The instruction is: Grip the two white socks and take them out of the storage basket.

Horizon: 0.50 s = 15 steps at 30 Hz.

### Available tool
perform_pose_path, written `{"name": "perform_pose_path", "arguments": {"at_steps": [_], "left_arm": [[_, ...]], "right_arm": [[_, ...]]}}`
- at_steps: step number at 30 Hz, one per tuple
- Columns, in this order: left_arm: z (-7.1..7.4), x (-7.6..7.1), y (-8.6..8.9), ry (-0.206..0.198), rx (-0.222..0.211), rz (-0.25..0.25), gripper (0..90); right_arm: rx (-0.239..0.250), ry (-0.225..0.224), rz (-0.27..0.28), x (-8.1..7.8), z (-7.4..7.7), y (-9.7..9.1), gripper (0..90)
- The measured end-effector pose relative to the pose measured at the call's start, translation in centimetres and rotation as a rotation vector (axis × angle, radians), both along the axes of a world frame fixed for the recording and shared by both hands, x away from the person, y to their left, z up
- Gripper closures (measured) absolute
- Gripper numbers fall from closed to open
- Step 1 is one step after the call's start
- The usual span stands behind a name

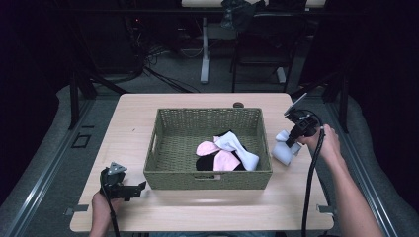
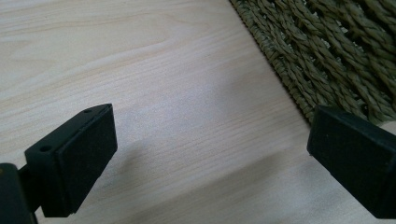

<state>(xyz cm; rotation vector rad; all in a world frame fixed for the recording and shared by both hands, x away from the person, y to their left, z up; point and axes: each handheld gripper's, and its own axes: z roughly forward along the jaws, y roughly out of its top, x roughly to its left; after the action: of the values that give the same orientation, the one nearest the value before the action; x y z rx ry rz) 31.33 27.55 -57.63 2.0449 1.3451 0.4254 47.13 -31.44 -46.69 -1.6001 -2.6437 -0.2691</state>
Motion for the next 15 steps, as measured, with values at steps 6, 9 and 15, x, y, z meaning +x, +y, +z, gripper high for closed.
{"name": "perform_pose_path", "arguments": {"at_steps": [6, 9, 15], "left_arm": [[0.1, -0.1, -0.1, -0.008, -0.001, 0.0, 1.6], [0.0, 0.0, -0.1, -0.004, 0.0, 0.001, 1.6], [0.0, 0.0, -0.2, -0.005, 0.003, -0.003, 1.6]], "right_arm": [[-0.006, 0.018, -0.017, 0.0, -1.4, -0.1, 62.5], [-0.006, -0.005, -0.025, -0.2, -0.9, 0.0, 47.9], [0.014, -0.049, -0.009, -0.5, 1.5, 0.1, 31.2]]}}
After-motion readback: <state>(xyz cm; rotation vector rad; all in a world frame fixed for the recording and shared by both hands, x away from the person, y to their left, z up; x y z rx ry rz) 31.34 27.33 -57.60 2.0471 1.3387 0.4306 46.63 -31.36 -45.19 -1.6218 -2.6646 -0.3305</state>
